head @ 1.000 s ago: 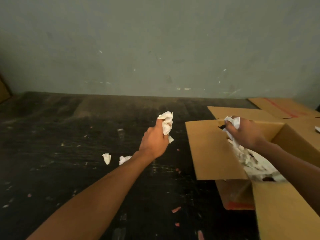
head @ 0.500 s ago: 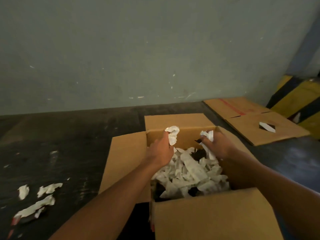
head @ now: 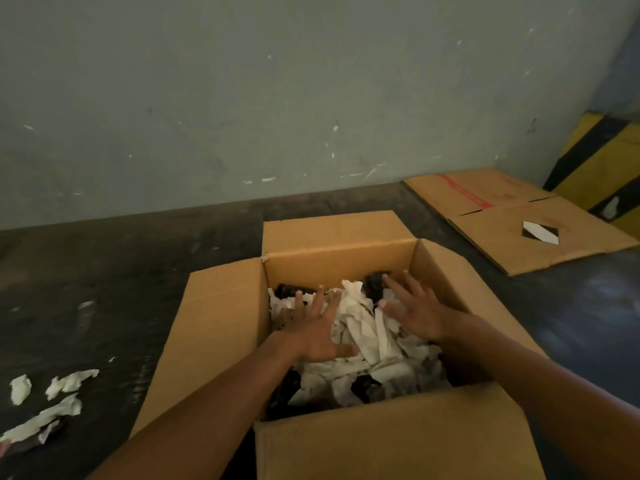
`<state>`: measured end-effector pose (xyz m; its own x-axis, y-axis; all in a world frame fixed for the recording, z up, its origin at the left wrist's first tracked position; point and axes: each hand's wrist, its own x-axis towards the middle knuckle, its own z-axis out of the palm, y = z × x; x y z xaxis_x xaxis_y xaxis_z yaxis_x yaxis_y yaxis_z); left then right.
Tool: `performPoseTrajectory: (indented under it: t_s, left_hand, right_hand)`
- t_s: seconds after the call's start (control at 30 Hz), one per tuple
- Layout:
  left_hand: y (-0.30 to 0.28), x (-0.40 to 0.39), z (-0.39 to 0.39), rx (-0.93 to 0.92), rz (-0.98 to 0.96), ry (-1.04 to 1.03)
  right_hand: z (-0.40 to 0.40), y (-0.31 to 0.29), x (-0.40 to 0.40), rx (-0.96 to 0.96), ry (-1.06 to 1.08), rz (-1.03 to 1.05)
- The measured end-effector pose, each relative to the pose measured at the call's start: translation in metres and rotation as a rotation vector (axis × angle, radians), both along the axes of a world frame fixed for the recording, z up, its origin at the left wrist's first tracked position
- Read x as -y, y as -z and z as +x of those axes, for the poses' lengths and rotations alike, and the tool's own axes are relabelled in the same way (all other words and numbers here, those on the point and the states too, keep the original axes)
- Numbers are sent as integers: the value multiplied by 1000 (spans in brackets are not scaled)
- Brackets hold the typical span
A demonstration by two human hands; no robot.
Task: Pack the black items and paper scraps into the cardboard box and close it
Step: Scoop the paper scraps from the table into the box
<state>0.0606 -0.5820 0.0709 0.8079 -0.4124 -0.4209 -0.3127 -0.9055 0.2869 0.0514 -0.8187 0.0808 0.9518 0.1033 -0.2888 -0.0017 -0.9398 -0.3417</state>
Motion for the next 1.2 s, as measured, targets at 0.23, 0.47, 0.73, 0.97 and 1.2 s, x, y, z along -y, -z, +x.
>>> performPoseTrajectory:
  t_s: [0.23,0.47,0.73,0.97,1.2]
  left_hand:
    - [41,13,0,-55,151,54]
    - [33,7,1,-75,159,46]
    - [-15,-20,-21,428,305,145]
    - [15,-28,-18,285,513,95]
    - [9,-23,-30,84,419,117]
  right_hand:
    - [23,59,-24,-374,-205,-255]
    - [20,44,-24,-414,-170,-222]
    - [-29,15,-38,-380,-305,-219]
    - [-32,31,-46,-481,-342,-348]
    - [-28,9,-38,-430,-299,-220]
